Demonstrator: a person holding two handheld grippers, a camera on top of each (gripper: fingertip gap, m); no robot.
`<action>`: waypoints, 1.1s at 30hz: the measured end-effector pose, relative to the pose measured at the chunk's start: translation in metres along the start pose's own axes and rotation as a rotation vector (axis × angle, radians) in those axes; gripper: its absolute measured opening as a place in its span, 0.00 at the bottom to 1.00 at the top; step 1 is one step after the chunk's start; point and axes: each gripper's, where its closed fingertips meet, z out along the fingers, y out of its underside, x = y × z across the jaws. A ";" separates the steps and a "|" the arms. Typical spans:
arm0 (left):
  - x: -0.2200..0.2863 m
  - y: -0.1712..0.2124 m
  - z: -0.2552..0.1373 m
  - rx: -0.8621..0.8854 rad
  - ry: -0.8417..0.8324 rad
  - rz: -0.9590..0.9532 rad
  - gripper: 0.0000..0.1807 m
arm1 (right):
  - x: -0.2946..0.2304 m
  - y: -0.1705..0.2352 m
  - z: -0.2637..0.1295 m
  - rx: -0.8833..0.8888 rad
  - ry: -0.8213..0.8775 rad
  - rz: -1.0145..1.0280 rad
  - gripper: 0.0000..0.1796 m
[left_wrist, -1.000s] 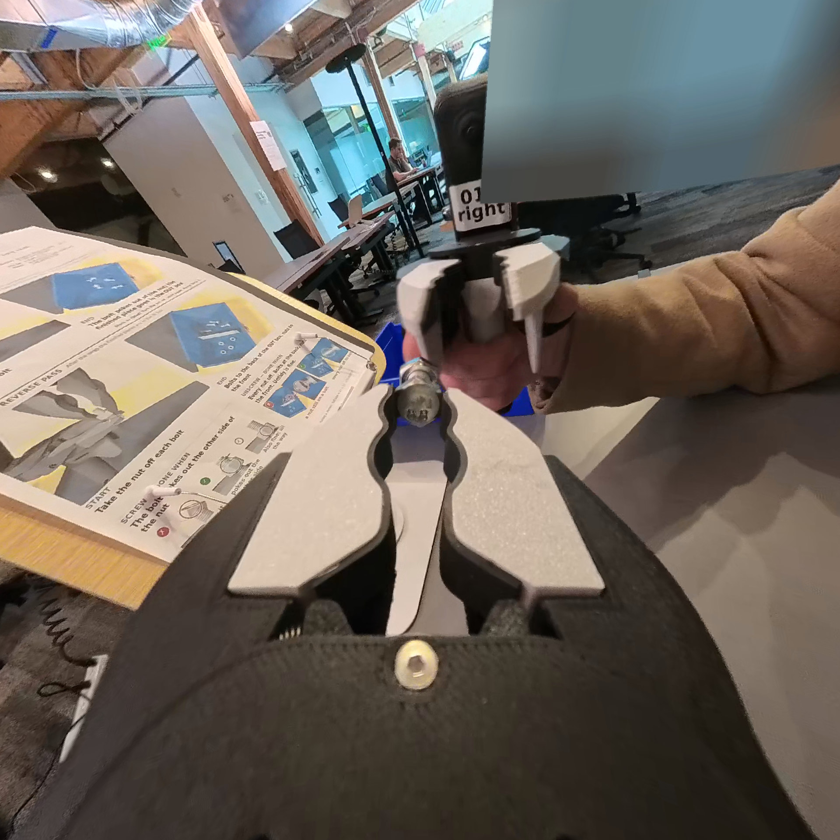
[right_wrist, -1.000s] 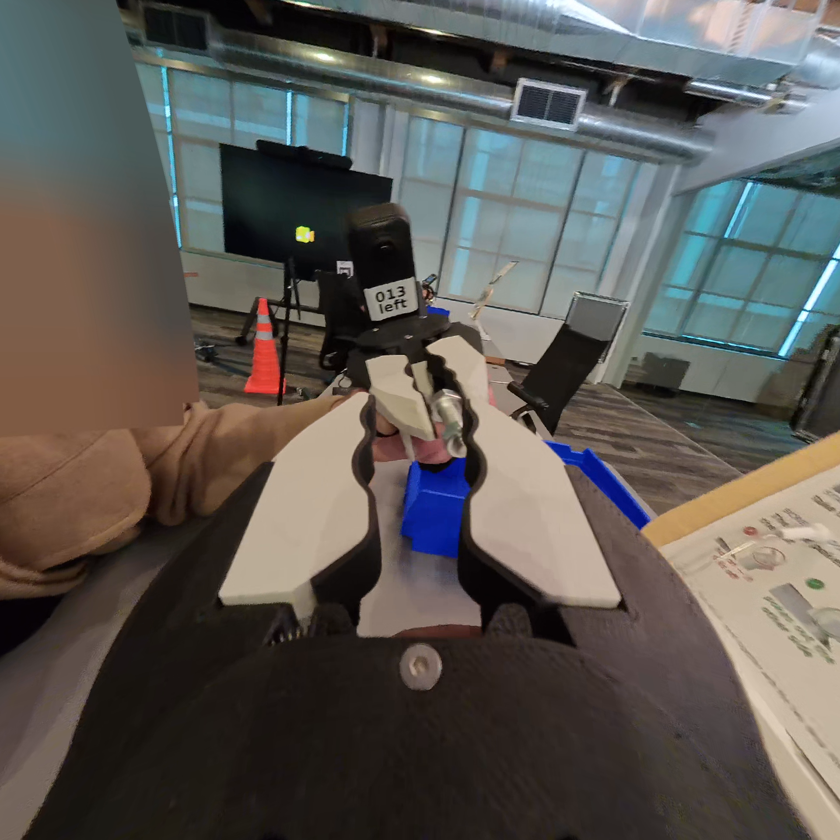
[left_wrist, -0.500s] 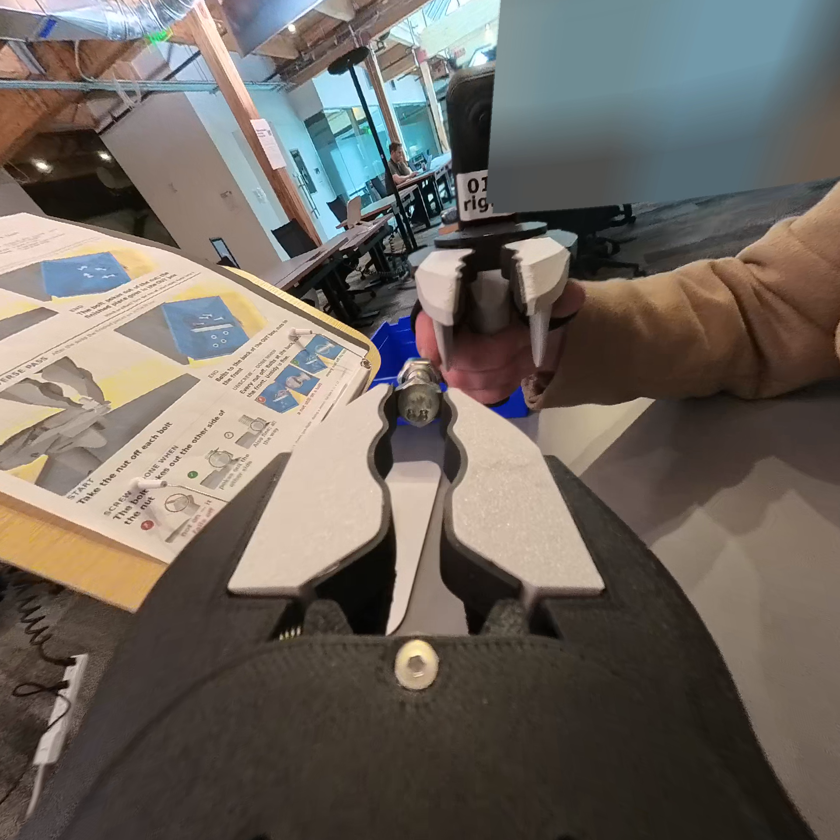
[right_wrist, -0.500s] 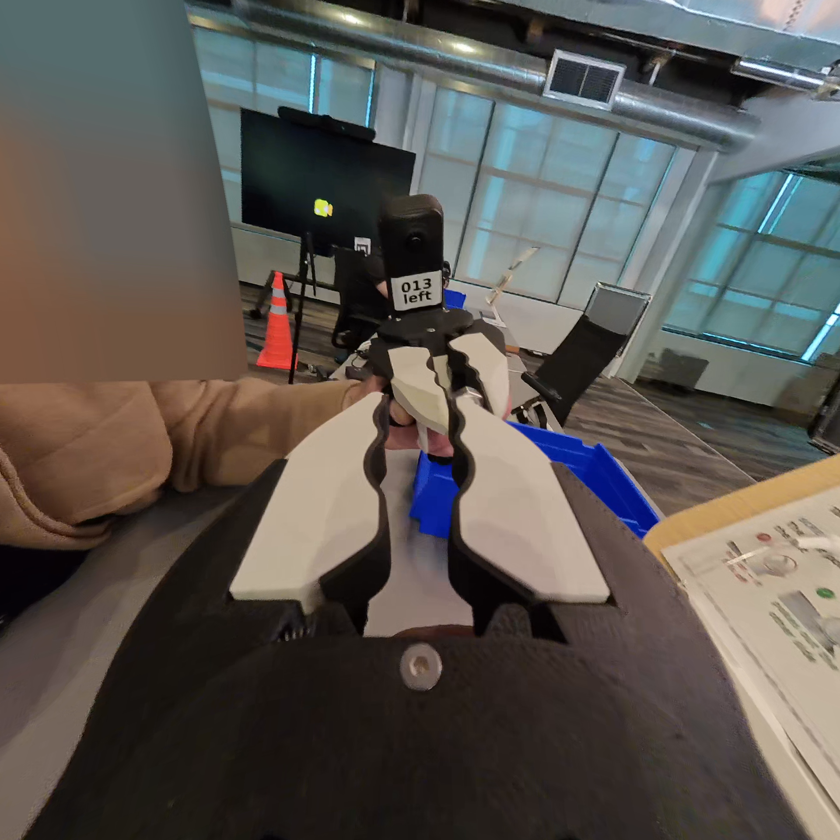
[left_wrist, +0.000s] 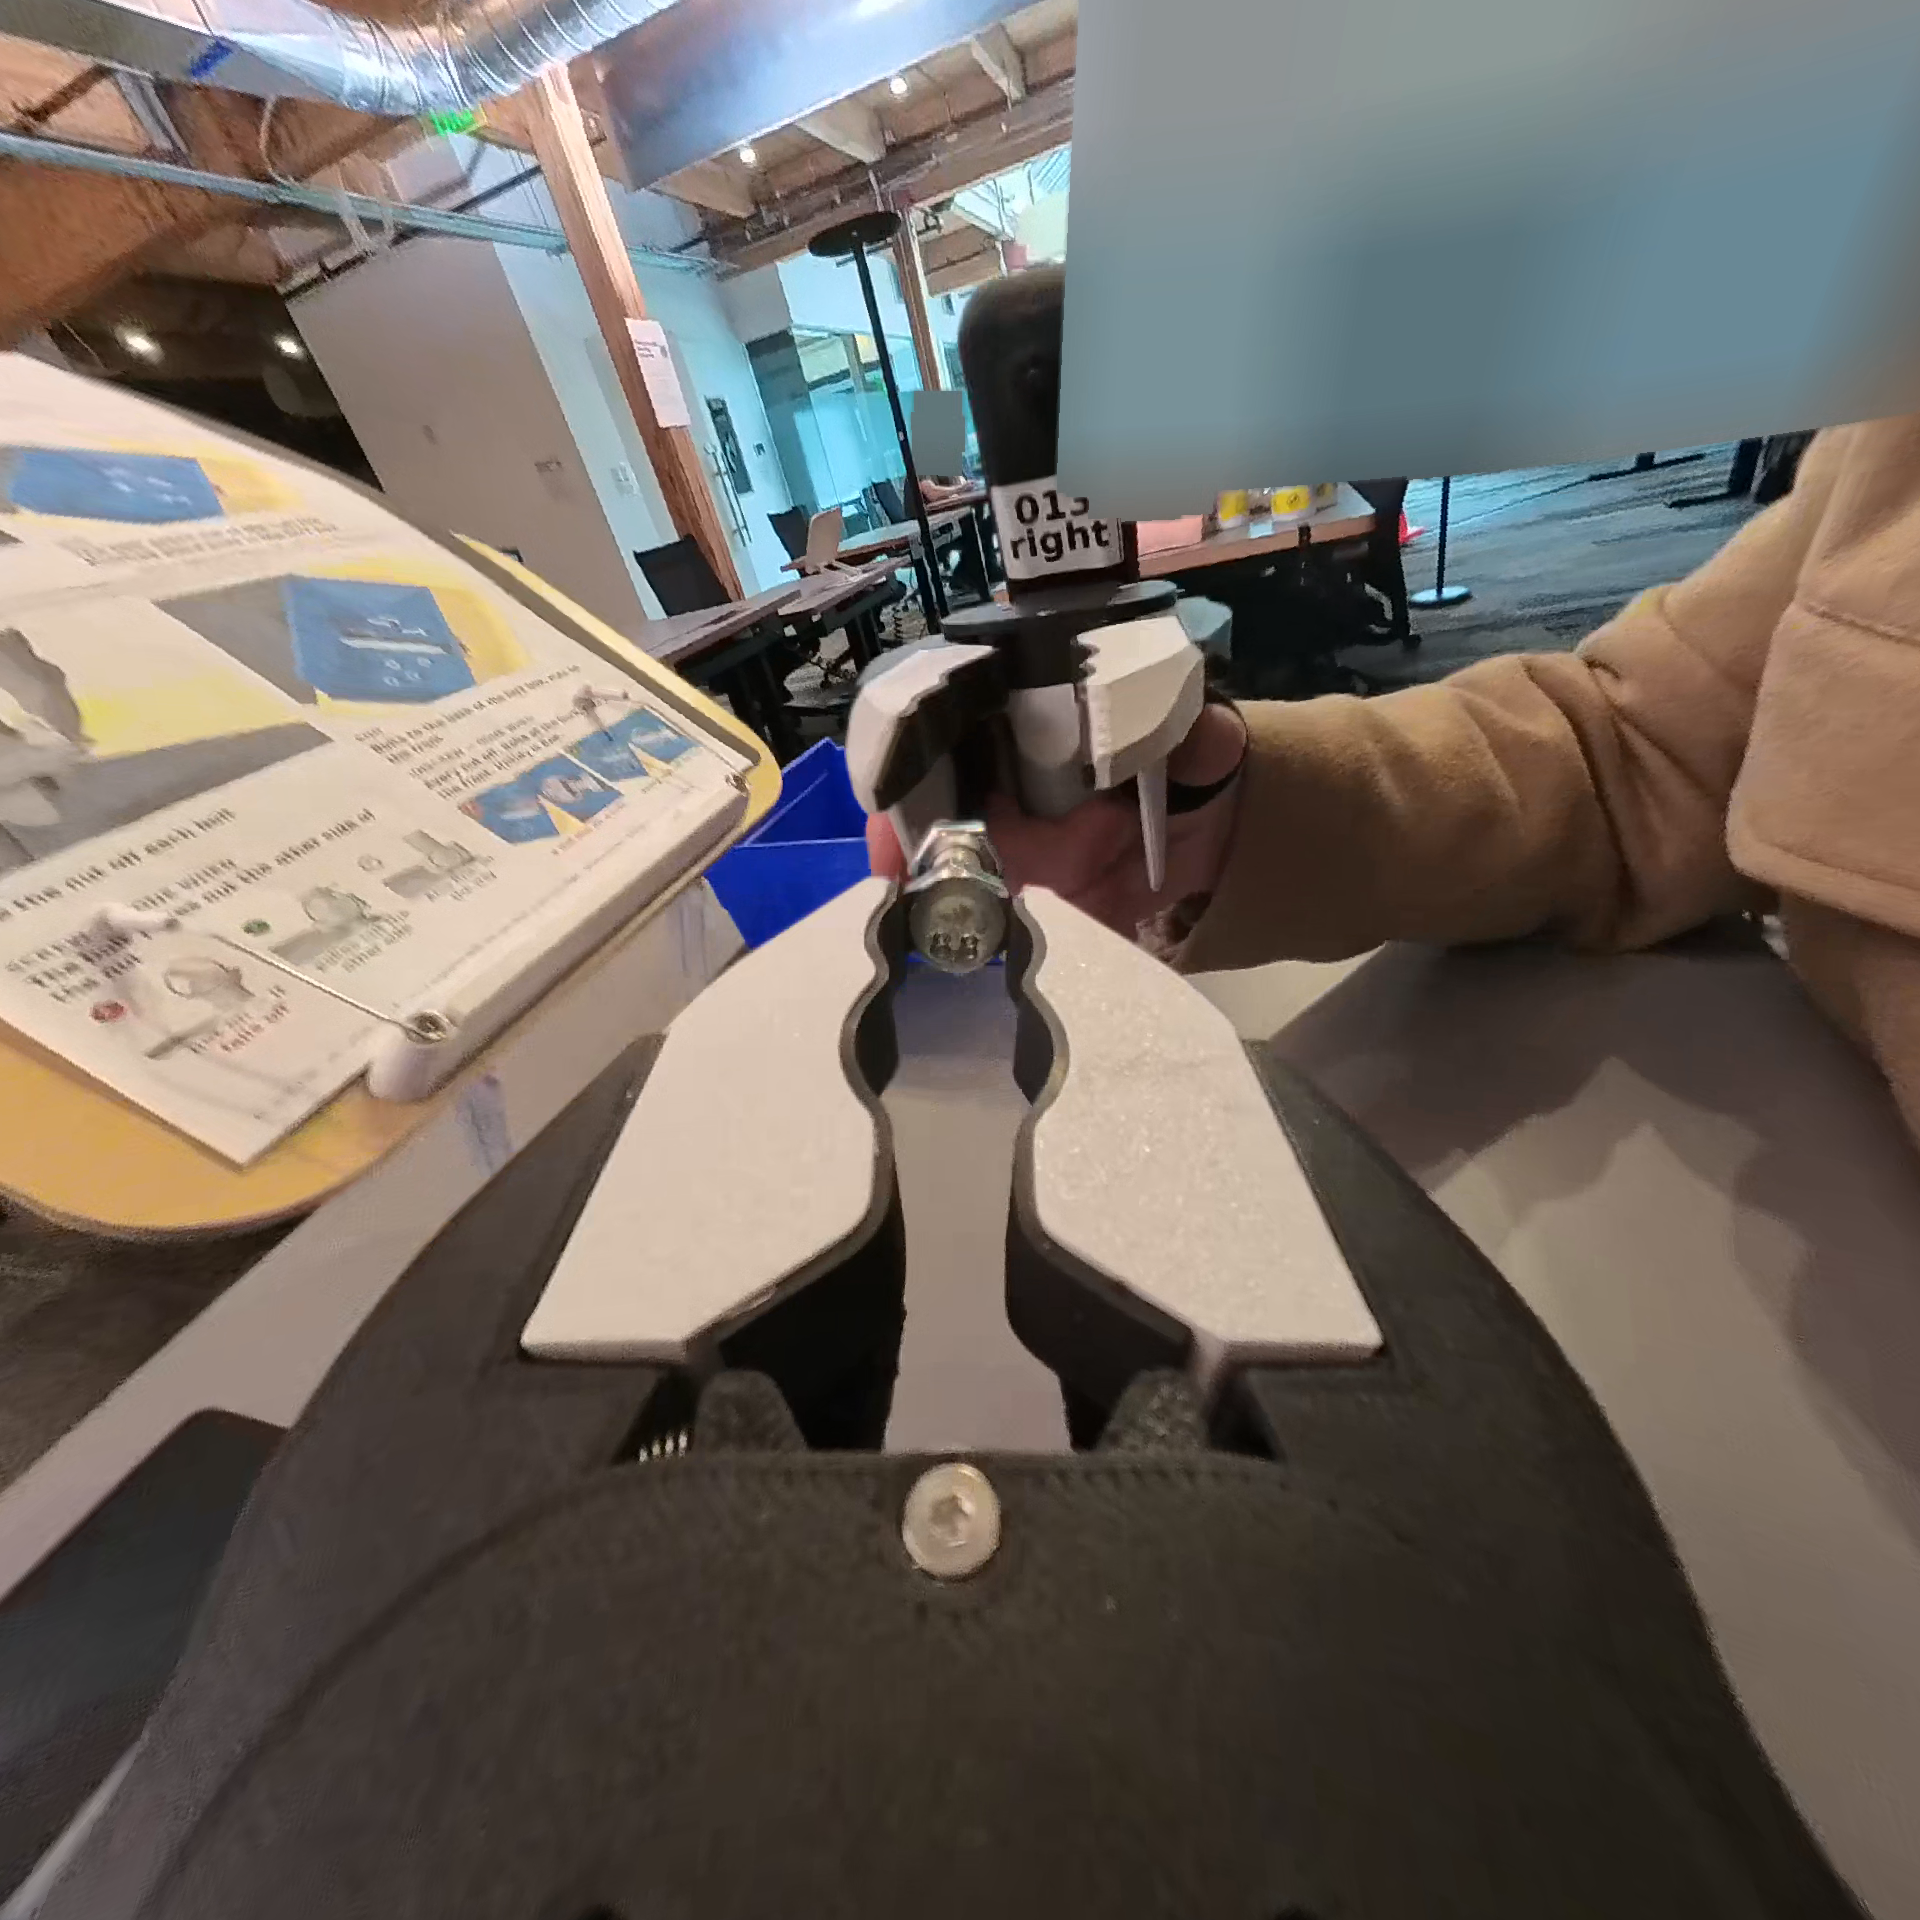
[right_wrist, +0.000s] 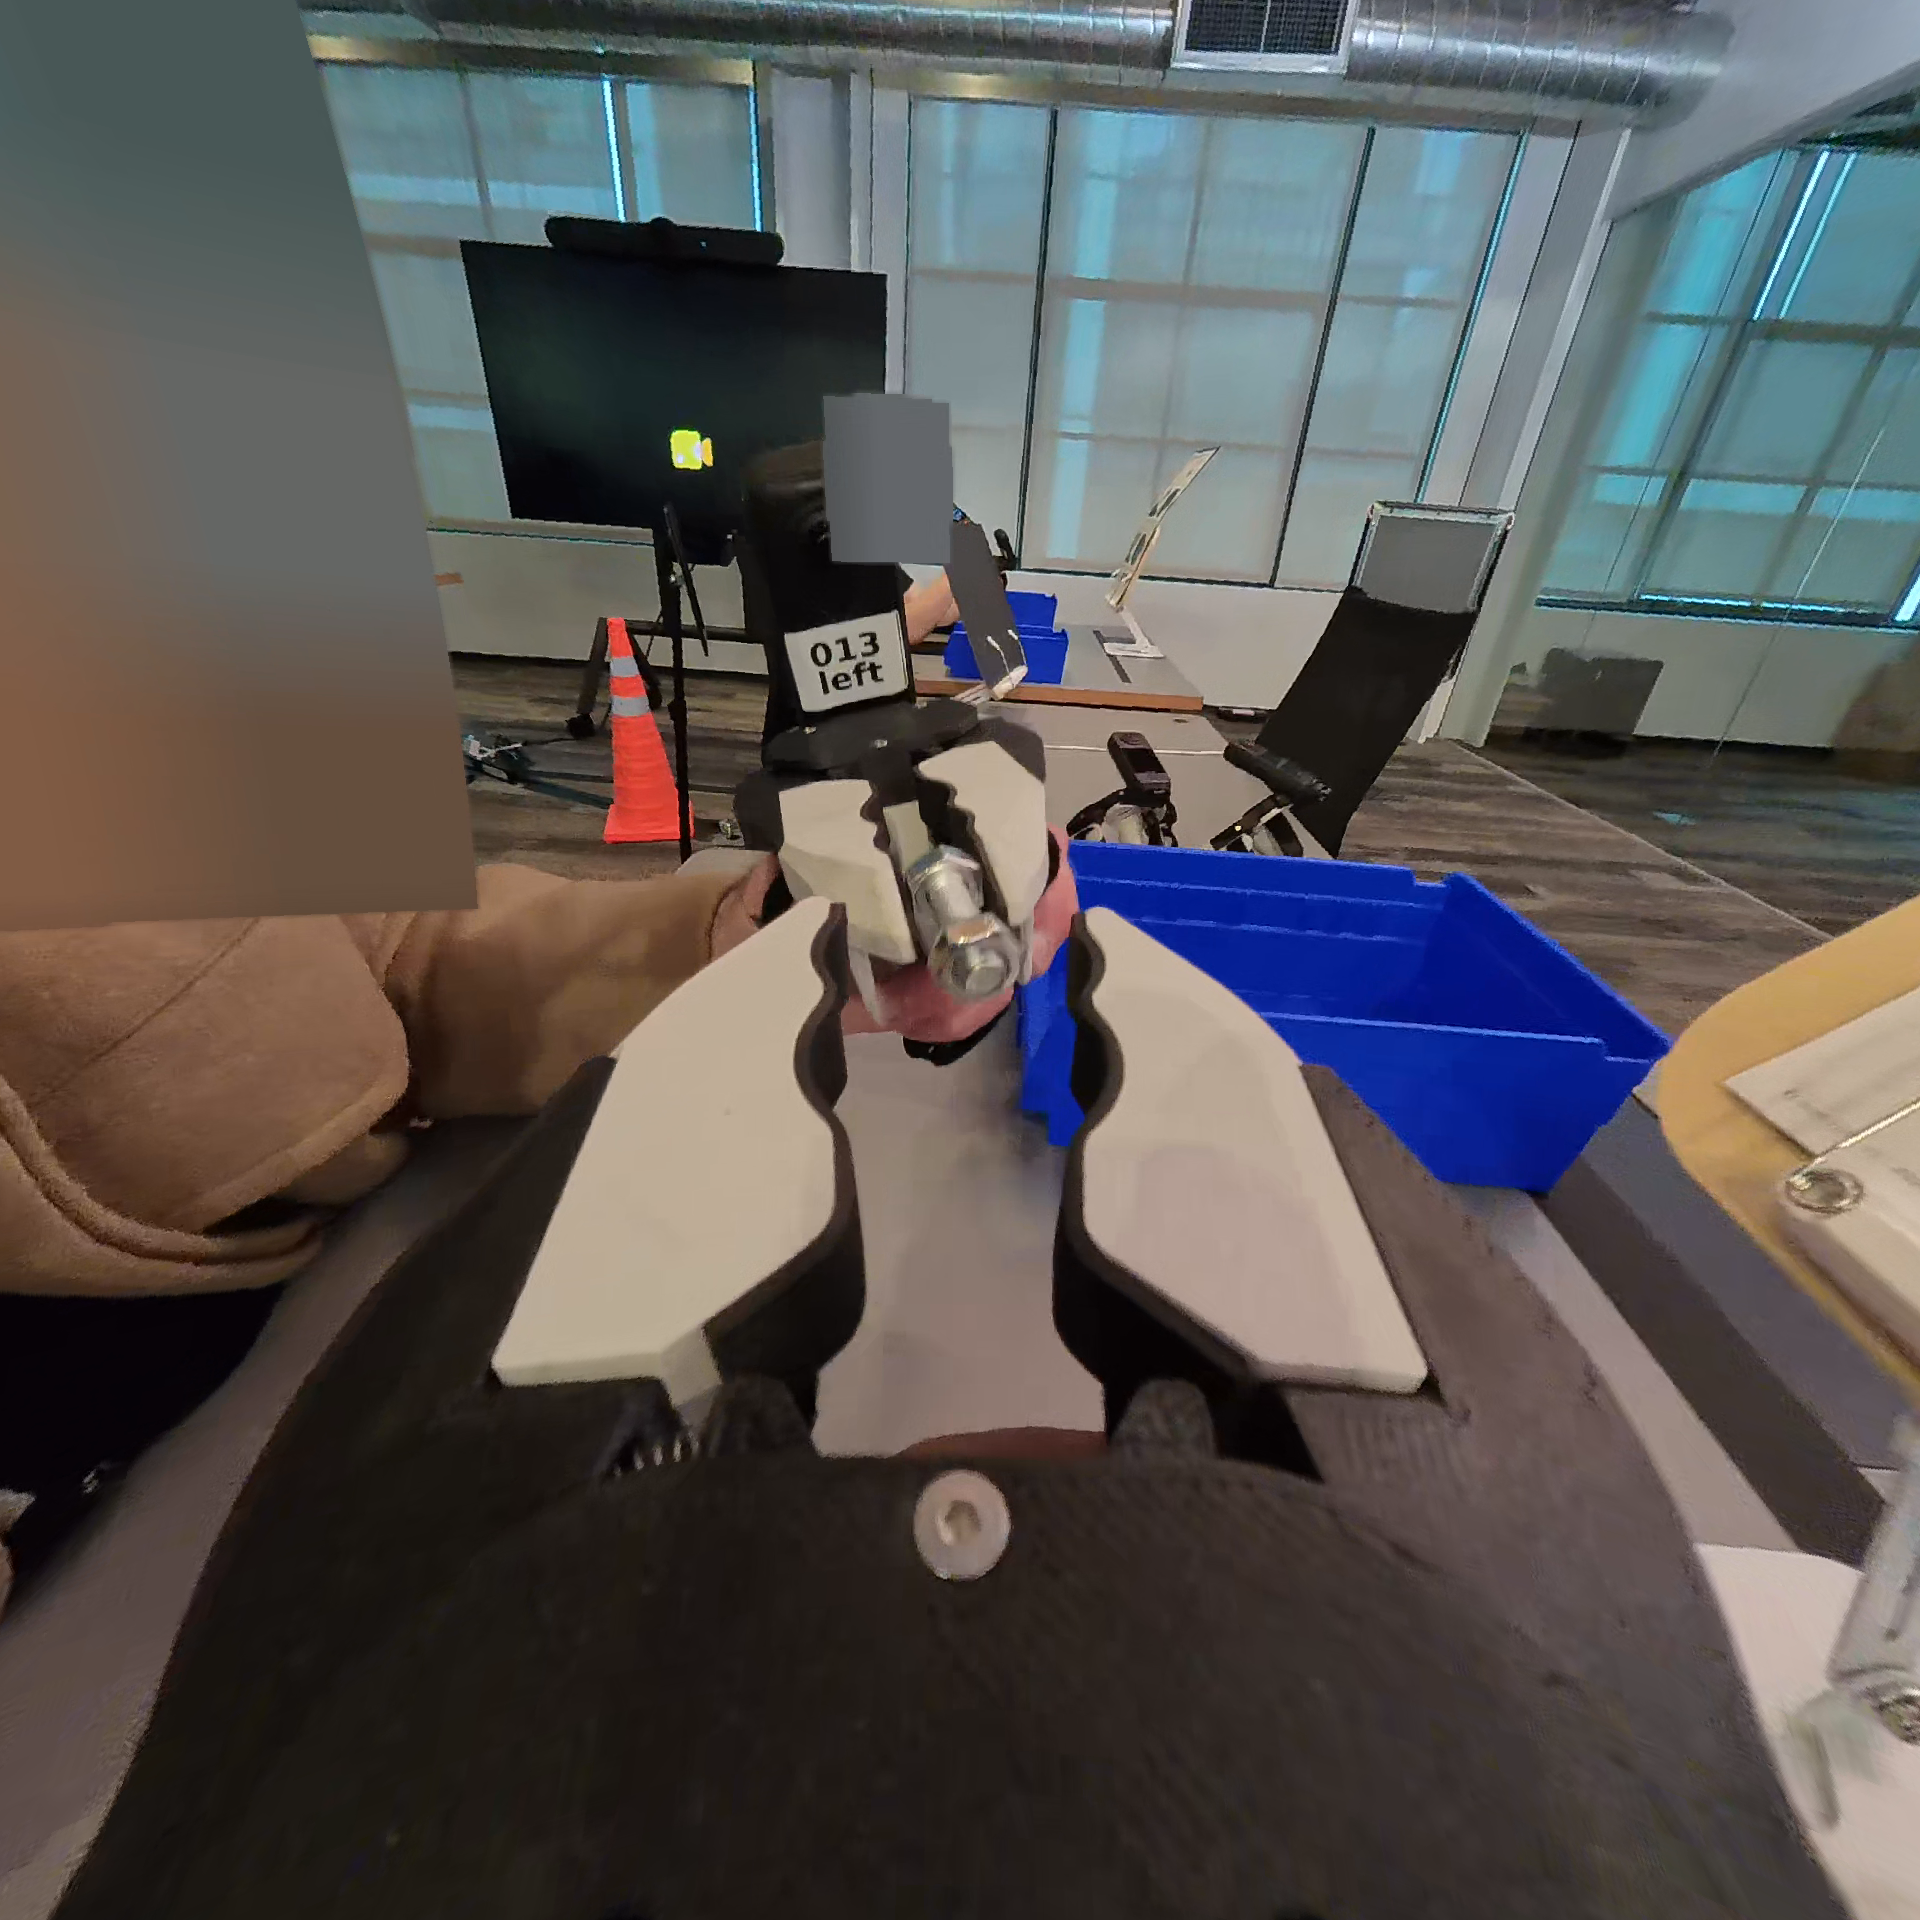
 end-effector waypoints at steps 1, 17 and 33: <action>0.003 0.004 0.000 0.005 0.009 -0.016 0.09 | -0.001 0.003 0.002 0.002 0.002 0.011 0.22; 0.006 0.024 0.000 -0.021 0.017 -0.052 0.10 | -0.010 0.030 0.014 -0.072 -0.053 0.042 0.22; 0.003 0.024 -0.001 -0.005 0.015 -0.077 0.10 | -0.005 0.035 0.011 -0.086 -0.038 0.041 0.22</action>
